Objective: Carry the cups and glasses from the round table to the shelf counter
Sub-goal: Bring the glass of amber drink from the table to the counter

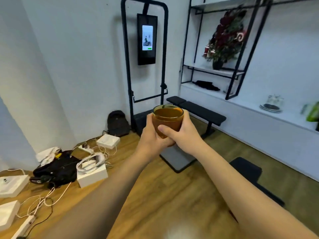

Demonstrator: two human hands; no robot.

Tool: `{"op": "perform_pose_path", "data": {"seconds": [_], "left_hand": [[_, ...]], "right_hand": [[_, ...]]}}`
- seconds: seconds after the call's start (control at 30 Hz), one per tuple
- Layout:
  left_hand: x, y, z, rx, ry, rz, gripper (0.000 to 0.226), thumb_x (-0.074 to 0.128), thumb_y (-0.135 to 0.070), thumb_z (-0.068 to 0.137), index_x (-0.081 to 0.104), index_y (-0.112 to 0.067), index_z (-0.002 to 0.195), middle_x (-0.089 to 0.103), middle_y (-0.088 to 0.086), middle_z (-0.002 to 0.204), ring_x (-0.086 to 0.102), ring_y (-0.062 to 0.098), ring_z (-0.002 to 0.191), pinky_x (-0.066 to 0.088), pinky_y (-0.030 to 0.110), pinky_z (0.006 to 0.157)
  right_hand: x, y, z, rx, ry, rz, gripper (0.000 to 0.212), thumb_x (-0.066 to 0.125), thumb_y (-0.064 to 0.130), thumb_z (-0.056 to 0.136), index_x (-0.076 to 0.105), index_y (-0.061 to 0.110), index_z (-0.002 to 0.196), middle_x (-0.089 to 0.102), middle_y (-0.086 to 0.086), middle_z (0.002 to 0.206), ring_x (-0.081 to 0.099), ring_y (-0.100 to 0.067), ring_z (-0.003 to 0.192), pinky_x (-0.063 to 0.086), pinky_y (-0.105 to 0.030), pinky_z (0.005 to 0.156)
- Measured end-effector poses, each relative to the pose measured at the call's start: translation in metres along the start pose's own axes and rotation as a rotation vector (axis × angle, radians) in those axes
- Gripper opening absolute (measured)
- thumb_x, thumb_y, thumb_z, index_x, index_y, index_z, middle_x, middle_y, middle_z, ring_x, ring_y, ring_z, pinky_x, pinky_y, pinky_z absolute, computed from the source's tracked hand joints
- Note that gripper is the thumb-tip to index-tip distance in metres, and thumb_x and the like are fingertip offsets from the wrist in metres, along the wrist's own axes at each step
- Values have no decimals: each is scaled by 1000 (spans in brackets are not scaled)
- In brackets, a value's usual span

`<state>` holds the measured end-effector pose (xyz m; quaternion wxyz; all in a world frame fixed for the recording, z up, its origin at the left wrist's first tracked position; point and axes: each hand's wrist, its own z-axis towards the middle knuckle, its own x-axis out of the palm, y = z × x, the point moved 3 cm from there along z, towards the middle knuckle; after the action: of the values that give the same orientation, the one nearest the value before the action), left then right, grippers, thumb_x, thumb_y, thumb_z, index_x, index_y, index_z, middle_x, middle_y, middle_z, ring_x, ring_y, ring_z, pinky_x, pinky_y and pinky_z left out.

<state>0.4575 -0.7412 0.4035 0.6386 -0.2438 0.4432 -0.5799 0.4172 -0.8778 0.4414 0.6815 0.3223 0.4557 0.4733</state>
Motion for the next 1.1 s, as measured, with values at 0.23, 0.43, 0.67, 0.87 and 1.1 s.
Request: {"op": "perform_pose_path", "data": {"seconds": [0.23,0.43,0.67,0.87,1.1], "left_hand": [[181,-44,24,38,107,-123,82,90,-46,70,44,-33,136,62,-35,119,64,-8,110,52,10,87],[318,-77,39,29,189,-224,88,90,-53,65,43,-37,137,67,-24,117,67,-2,108,56,15,84],[442,-100,68,48,323,-228,88,89,-56,62,39,-44,133,64,-25,113,63,-11,107,54,7,76],[539,-102,102,59,376,-230,82,87,-61,60,37,-54,124,64,-22,114,63,-10,104,58,19,83],[647,-99,168,50,426,-272,86,87,-59,61,40,-44,132,65,-21,115,63,-11,106,60,22,86]], "right_hand": [[-170,-54,-32,55,-160,-55,83,81,58,71,37,32,136,57,20,124,58,10,110,50,-9,85],[-297,-89,-55,119,-224,-79,78,82,50,77,36,32,138,56,16,128,59,3,113,53,-11,81],[-406,-132,-68,176,-377,-103,76,82,51,77,37,31,135,57,20,123,58,12,107,52,-8,75],[-490,-178,-58,228,-438,-158,81,80,57,77,35,32,139,56,18,128,57,1,116,52,-9,75],[-589,-232,-15,268,-484,-172,84,80,60,74,36,32,139,56,24,124,56,14,108,48,-2,73]]}}
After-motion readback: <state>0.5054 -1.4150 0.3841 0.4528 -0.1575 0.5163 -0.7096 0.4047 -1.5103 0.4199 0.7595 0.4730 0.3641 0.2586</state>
